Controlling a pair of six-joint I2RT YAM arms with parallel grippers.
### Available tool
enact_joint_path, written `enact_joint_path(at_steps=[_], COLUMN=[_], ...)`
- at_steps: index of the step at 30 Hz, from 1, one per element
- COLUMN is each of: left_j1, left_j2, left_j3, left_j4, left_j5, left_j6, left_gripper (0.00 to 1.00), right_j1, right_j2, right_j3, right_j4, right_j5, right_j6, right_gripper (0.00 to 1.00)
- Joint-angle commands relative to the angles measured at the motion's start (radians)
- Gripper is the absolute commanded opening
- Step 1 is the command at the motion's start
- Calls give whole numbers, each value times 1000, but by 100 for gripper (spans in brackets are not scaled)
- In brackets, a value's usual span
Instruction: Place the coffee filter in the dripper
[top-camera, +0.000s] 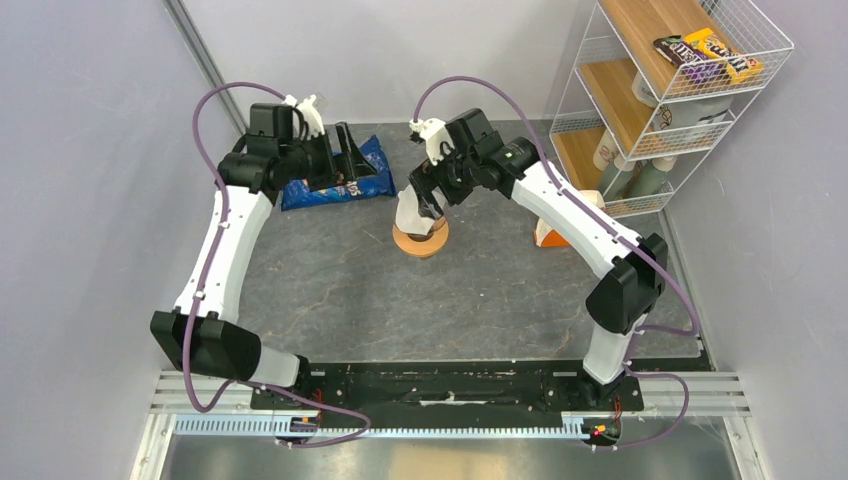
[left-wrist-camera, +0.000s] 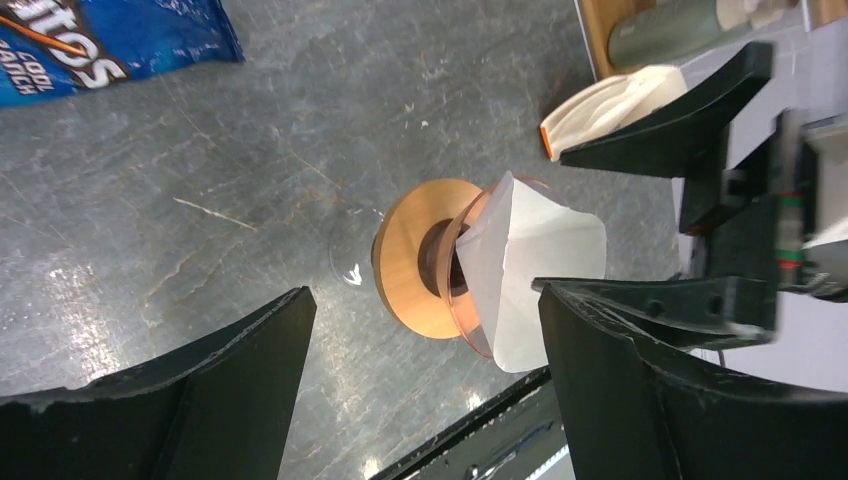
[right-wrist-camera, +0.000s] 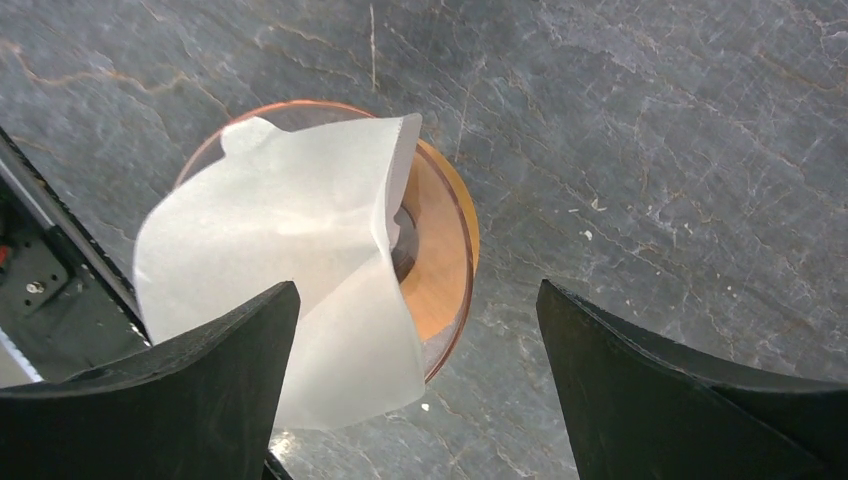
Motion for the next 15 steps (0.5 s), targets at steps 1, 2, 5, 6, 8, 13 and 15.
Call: enact_joint_path(at_steps=[1,2,5,6,8,13,15], left_j1=[39,44,49,50,51,52,53], left_j2=[-39,-40,-54,-56,-58,-63,-62], left_j3=[-8,-11,-25,-29,-34,-32,-32], left_j4=[56,57,63,63,63,65,65], left_j5=[20,21,21,20,22,25,27], left_j6=[-53,-55,-57,-57,-56,-59,-59], left_gripper=[91,90,90,90,90,90,90], right_j1=[16,19,25,29,35,47,54], right_j2=[10,15,33,38,51,89,107], right_j3=[-19,-24,-23,-24,-23,-7,13], right_j4=[25,30,36,39,43,32,13], right_j5=[42,45,58,67,83,124,141], right_j6=[-50,-50,-50,-50,-54,-75,-82], right_gripper=[97,97,97,97,97,97,97])
